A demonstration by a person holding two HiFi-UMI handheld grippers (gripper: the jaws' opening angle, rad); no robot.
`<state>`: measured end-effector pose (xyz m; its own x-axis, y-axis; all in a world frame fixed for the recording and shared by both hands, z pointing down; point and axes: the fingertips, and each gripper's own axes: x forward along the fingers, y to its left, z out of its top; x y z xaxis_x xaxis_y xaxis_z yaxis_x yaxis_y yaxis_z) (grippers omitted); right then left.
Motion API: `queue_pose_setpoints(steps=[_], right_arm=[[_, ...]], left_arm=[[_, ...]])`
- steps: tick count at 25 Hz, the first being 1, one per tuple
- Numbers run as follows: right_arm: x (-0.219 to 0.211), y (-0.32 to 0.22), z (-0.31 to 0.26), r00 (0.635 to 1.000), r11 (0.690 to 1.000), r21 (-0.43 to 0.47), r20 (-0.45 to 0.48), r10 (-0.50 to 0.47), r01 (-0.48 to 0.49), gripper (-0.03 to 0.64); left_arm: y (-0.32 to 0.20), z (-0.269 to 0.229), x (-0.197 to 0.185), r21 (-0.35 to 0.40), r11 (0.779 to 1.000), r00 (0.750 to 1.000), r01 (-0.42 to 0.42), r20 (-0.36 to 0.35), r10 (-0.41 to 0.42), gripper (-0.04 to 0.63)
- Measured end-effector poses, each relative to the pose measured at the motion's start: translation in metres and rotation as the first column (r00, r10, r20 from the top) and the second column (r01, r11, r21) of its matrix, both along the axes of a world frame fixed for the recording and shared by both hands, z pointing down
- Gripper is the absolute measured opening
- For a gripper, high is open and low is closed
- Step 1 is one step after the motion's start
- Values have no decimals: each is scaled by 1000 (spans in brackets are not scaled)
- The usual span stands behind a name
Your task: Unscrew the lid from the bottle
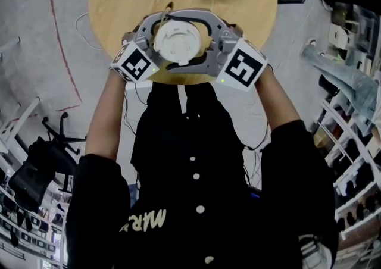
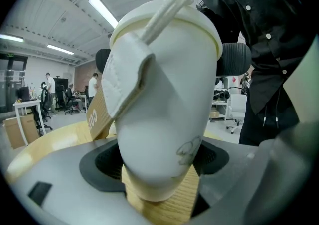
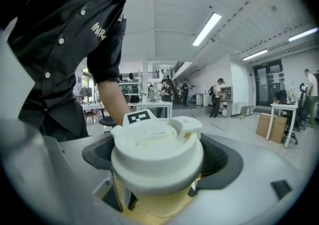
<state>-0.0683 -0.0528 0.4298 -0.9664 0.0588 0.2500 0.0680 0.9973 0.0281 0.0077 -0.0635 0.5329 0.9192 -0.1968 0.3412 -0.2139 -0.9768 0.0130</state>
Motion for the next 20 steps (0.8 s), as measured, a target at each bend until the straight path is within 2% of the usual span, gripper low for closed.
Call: queue_pose_setpoints(steps=[3,6,8,10,12,16,18,20], right_arm=[[-2,-3,0,1000,1000,-29,14,-8,9,479],[-2,-5,4,1000,999,-49,-27,14,-15,487],[2,-6,6,996,996,-53,-55,70,-73,500],[9,-8,7,984,984,-48,-65,168,-171,506],[13,-13,9,955,956,-35,-68,288,-290,506],[13,-19,5,877,877,-18,-32,479,-480,500],[10,-24,0,841,841,-11,1,540,-540,494],[8,-28,-4,826,826,-3,21,563,-563,461]], left_arm=[[-2,-1,0,-23,1000,999,12,-33,-13,374],[-1,3,-3,-46,999,1000,16,-6,-16,374],[-1,0,-1,-33,999,1000,15,-10,-16,376],[-1,0,0,-28,1000,1000,14,-12,-14,376],[-2,0,0,-24,1000,1000,12,-13,-12,374],[-3,1,1,-30,999,1000,17,-7,-17,374],[-3,0,1,-28,999,1000,17,-7,-18,374],[-3,0,1,-31,999,1000,21,-9,-21,374]])
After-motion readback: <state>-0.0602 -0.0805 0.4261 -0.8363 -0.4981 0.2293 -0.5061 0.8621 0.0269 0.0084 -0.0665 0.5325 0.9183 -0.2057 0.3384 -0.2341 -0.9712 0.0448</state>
